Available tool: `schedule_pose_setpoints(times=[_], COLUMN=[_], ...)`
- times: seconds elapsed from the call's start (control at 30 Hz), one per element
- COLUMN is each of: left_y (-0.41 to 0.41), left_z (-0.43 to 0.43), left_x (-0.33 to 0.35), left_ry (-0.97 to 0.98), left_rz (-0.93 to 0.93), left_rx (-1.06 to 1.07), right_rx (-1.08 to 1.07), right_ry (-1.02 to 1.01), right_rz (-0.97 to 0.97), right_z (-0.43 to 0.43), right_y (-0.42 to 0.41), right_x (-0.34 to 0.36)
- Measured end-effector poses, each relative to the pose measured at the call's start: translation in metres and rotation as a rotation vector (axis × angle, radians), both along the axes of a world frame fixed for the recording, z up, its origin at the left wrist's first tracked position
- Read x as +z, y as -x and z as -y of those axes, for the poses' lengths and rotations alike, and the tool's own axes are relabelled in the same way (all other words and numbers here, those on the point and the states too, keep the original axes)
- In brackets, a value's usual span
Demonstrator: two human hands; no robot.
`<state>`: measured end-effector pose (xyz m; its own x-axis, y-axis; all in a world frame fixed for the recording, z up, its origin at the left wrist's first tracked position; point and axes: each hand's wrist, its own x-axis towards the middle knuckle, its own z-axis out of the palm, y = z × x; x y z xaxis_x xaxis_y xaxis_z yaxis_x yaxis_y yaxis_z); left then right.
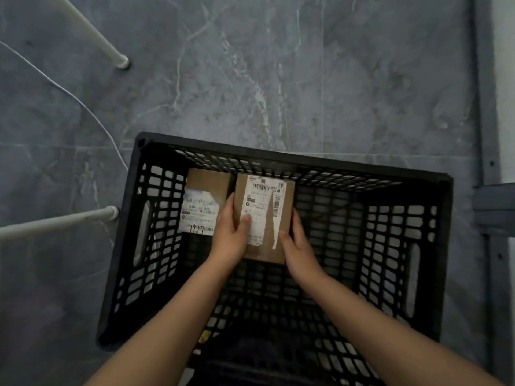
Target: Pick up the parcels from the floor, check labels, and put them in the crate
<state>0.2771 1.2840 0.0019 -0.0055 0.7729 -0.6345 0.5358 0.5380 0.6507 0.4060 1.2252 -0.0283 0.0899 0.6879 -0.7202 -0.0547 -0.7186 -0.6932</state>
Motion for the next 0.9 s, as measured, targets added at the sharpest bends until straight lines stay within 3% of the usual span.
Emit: schedule_pose_setpoints(times=[0.17, 0.4, 0.53, 0.9], left_y=[-0.01, -0.003, -0.005, -0.079], left_z=[-0.006, -0.007, -0.01, -0.042], left_x=[0.001, 0.08, 0.191, 0.583], left_ry=[-0.003, -0.021, -0.05, -0.313], left_rz=[-0.093, 0.055, 0.144, 0.397], left_rx=[0.022, 0.082, 0.075, -0.335], right_rx=[0.005, -0.089, -0.138, -0.175], right_ry=[0.039, 0.132, 0.048, -0.369], right_rz=[-0.003, -0.01, 0.041, 0.258], right_z=[-0.012, -0.009, -0.006, -0.026], right_y=[0.003, -0.021, -0.041, -0.103], right_x=[0.004, 0.091, 0.21, 0.616])
